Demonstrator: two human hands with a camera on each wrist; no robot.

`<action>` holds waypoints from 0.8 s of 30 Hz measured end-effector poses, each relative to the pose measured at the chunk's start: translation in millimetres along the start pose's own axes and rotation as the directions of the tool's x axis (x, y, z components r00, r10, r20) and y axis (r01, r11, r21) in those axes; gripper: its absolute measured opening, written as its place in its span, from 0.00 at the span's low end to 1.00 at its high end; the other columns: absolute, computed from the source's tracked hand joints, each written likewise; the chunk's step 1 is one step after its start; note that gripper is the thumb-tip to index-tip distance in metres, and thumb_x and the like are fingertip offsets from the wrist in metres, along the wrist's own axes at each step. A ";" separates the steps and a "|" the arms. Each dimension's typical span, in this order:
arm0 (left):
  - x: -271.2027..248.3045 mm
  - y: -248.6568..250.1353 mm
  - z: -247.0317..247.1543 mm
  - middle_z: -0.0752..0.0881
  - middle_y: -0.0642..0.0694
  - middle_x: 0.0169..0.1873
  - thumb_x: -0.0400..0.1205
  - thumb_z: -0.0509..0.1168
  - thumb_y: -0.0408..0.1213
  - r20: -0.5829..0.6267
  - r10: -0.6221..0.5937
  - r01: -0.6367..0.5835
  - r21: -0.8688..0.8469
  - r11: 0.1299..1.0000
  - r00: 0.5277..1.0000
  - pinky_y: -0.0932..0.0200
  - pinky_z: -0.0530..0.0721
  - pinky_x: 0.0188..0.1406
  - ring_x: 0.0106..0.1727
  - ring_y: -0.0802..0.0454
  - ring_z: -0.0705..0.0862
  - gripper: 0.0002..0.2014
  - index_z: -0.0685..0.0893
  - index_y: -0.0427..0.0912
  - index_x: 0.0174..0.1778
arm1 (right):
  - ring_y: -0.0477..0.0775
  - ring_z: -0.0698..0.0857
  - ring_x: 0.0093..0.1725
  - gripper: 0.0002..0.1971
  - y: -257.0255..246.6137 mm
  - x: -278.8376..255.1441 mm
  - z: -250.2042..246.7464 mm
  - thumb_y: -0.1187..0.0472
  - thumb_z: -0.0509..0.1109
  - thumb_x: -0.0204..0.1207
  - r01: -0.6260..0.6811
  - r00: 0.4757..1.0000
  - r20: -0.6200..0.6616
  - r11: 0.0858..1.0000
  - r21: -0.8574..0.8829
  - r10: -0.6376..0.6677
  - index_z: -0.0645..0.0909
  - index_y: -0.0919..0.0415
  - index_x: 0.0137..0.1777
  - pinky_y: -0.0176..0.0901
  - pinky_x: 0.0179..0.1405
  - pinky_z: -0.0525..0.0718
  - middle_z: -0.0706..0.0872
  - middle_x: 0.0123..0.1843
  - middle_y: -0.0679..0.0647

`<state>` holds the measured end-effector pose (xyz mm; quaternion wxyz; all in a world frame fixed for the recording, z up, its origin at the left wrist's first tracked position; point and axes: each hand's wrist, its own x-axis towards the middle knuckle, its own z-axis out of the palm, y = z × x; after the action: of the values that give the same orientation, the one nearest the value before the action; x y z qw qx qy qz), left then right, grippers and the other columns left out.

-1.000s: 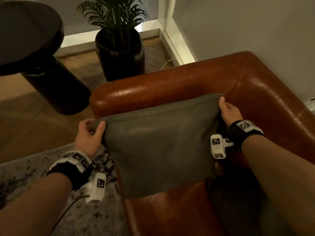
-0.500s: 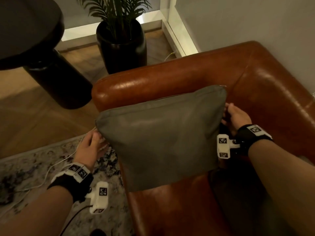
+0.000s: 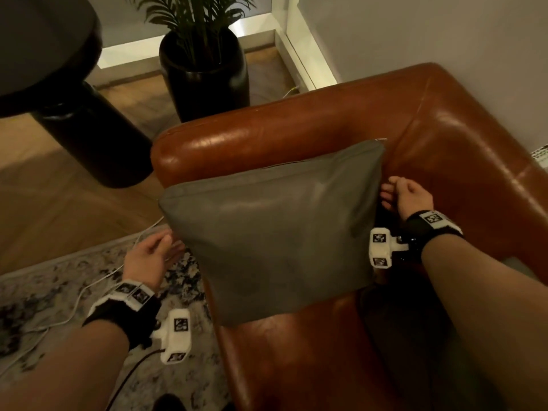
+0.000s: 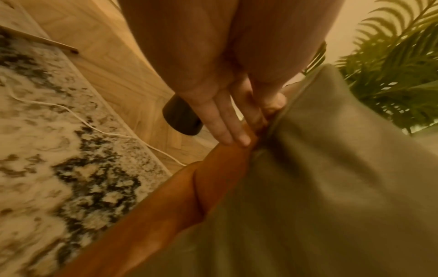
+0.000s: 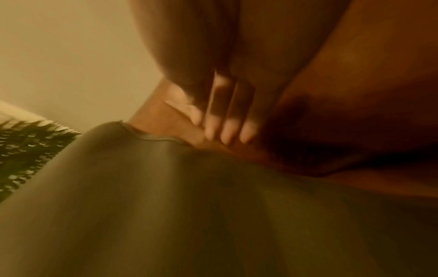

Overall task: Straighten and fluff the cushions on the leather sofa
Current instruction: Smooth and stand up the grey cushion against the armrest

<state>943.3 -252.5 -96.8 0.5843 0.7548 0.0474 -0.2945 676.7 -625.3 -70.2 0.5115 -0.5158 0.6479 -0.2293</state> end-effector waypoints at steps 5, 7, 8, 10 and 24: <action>-12.6 -22.5 9.6 0.87 0.45 0.61 0.79 0.73 0.40 0.067 -0.032 0.018 0.205 0.979 0.997 0.46 0.80 0.69 0.61 0.47 0.85 0.23 0.82 0.45 0.71 | 0.56 0.84 0.59 0.13 33.4 -4.6 8.2 0.53 0.68 0.83 -0.082 0.973 0.195 0.975 -0.204 0.123 0.85 0.51 0.65 0.47 0.59 0.80 0.86 0.58 0.51; -5.6 -21.1 18.9 0.89 0.39 0.48 0.76 0.75 0.33 -0.002 -0.053 0.053 0.171 0.984 0.999 0.59 0.87 0.54 0.48 0.46 0.87 0.20 0.85 0.32 0.63 | 0.56 0.85 0.60 0.11 33.7 -2.9 10.2 0.53 0.72 0.80 -0.051 0.992 0.097 0.964 -0.260 0.079 0.88 0.50 0.61 0.45 0.60 0.80 0.89 0.60 0.51; -5.8 -14.7 22.1 0.88 0.39 0.43 0.75 0.76 0.32 -0.011 -0.050 0.051 0.195 0.979 0.999 0.68 0.86 0.43 0.41 0.48 0.85 0.17 0.86 0.29 0.58 | 0.57 0.86 0.61 0.11 32.1 -2.1 8.8 0.52 0.72 0.79 -0.046 0.997 0.049 0.960 -0.276 0.061 0.89 0.49 0.60 0.44 0.60 0.80 0.89 0.61 0.52; -1.5 -5.0 19.6 0.88 0.41 0.39 0.73 0.78 0.33 -0.012 -0.004 0.008 0.309 0.951 1.000 0.76 0.79 0.30 0.36 0.54 0.82 0.13 0.88 0.31 0.50 | 0.58 0.85 0.63 0.12 27.4 0.2 3.9 0.52 0.72 0.79 -0.033 0.999 -0.012 0.960 -0.278 0.031 0.88 0.49 0.61 0.41 0.60 0.78 0.88 0.64 0.53; -8.9 -42.0 20.4 0.88 0.45 0.55 0.82 0.69 0.34 0.179 0.021 -0.131 0.630 0.765 0.984 0.51 0.80 0.63 0.58 0.44 0.85 0.11 0.89 0.40 0.59 | 0.58 0.85 0.59 0.11 51.9 -9.4 0.6 0.54 0.67 0.83 -0.112 0.981 0.111 0.931 -0.347 0.160 0.87 0.48 0.60 0.58 0.66 0.82 0.88 0.60 0.51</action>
<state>910.7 -255.5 -131.2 0.3057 0.8833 -0.1338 -0.3293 654.3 -597.8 -109.2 0.4730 -0.5645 0.6752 -0.0421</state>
